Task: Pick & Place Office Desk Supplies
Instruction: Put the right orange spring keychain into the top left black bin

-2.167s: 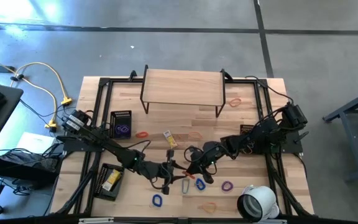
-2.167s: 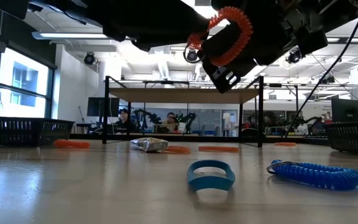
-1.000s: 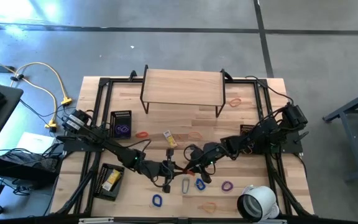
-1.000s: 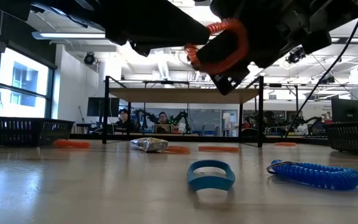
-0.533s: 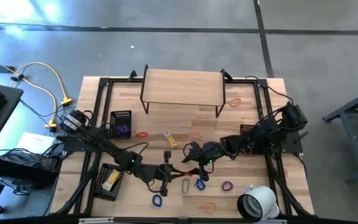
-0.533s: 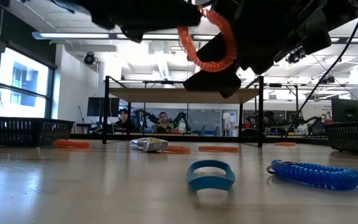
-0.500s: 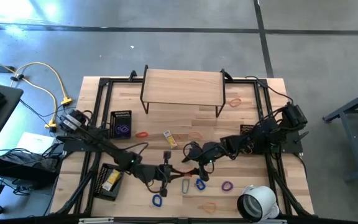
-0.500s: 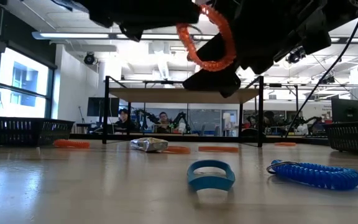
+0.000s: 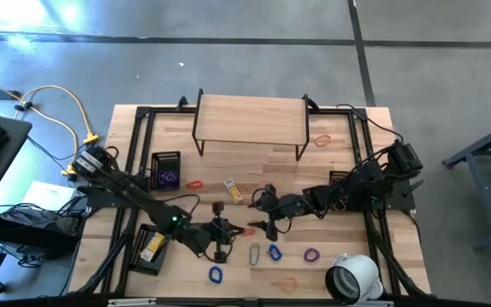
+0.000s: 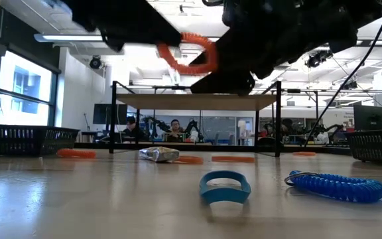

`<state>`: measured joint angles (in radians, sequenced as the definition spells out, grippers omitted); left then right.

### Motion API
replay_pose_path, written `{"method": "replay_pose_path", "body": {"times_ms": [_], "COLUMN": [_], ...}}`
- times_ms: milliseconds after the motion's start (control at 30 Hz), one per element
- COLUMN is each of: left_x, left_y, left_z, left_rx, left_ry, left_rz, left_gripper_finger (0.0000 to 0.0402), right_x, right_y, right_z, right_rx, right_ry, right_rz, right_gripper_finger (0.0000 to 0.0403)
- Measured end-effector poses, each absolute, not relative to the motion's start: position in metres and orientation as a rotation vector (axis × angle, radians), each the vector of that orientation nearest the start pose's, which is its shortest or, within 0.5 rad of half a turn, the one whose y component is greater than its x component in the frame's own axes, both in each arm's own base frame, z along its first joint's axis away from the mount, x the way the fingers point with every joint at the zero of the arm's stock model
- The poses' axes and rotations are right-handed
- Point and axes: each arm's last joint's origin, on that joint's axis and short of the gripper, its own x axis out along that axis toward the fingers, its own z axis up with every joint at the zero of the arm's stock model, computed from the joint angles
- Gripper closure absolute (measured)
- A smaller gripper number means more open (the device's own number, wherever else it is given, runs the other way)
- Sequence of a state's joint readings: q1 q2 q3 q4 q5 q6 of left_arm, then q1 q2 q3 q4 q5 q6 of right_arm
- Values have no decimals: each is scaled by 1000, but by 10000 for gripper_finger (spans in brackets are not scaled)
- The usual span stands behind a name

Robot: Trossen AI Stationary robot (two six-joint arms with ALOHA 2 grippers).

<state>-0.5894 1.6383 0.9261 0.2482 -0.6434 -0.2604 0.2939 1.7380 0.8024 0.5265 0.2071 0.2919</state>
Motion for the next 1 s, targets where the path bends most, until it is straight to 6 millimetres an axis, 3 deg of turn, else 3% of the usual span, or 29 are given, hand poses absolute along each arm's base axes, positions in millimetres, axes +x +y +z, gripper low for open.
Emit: {"method": "replay_pose_path", "body": {"times_ms": [200, 333, 567, 1000], "left_x": [262, 236, 197, 160], "left_y": [-169, -148, -107, -45], "left_z": [240, 253, 273, 270], "left_rx": [-132, -282, -350, -407], "left_ry": [421, 489, 618, 1114], "left_rz": [188, 319, 581, 1137], "left_gripper_finger": [399, 399, 399, 399], "right_x": [332, 331, 328, 328], "right_y": [91, 92, 103, 103], "right_z": [162, 160, 161, 161], "right_rx": [199, 207, 186, 172], "right_ry": [406, 425, 427, 421], "right_rz": [-98, -83, -56, -52], "right_gripper_finger": [121, 121, 121, 121]}}
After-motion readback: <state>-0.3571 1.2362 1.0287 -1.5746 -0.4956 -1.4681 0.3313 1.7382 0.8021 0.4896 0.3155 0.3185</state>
